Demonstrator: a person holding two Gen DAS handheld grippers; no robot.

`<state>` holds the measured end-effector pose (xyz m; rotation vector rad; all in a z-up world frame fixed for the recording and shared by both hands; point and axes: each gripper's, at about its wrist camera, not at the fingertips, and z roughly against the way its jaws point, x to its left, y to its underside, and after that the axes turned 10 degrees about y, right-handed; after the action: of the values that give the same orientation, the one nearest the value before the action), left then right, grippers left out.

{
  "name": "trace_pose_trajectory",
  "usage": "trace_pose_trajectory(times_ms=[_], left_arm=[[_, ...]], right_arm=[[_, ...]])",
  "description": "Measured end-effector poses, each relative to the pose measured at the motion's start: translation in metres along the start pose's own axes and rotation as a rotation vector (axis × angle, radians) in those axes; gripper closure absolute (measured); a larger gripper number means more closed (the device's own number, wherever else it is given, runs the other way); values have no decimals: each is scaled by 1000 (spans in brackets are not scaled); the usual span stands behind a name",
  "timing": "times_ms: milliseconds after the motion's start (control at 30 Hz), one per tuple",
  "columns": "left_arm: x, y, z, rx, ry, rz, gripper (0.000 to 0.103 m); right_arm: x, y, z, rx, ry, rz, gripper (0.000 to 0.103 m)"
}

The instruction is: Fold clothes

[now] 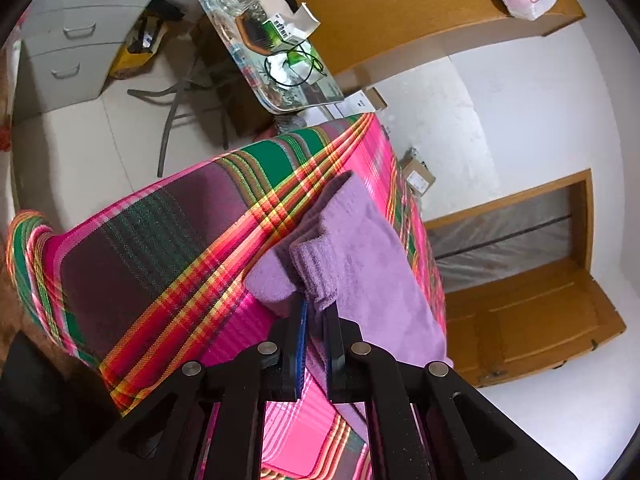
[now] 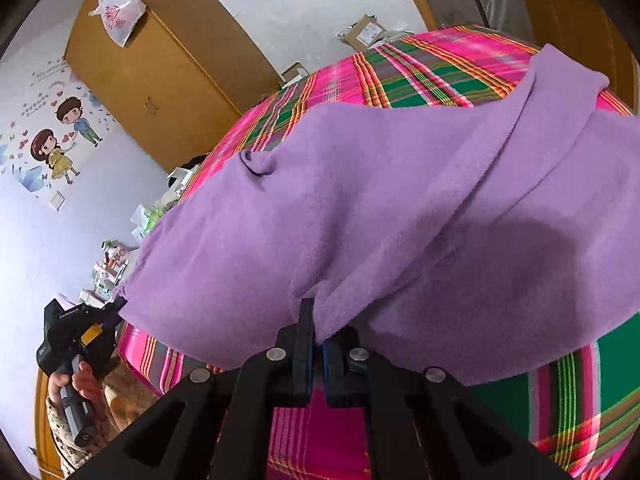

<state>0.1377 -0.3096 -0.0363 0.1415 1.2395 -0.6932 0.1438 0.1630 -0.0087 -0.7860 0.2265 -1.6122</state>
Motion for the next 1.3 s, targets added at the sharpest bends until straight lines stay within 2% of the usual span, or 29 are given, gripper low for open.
trace_pose_trajectory(times_ms=[167, 333, 400, 600, 733, 933, 1033, 1200, 1300], left_arm=[[-4, -1, 8, -15, -20, 4, 97], [-16, 0, 34, -132, -59, -31, 97], [-22, 1, 39, -149, -63, -54, 97], [-53, 12, 24, -103, -62, -166, 97], [-80, 25, -1, -31, -41, -269, 97], [-114, 60, -61, 179, 24, -385, 97], [-131, 77, -91, 285, 57, -442, 97], [-162, 114, -143, 464, 125, -521, 92], [-179, 136, -168, 553, 156, -576, 92]], right_arm=[[-2, 0, 0, 4, -1, 14, 100], [5, 6, 6, -23, 45, 88, 98], [6, 6, 8, -26, 55, 119, 96], [-5, 14, 17, -11, 21, 115, 94], [-12, 19, 28, -9, 33, 127, 94], [-48, 14, 56, -45, 104, 77, 94], [-81, 3, 78, -89, 192, 16, 94], [-139, -12, 118, -135, 394, -53, 94], [-165, -18, 132, -147, 467, -93, 94]])
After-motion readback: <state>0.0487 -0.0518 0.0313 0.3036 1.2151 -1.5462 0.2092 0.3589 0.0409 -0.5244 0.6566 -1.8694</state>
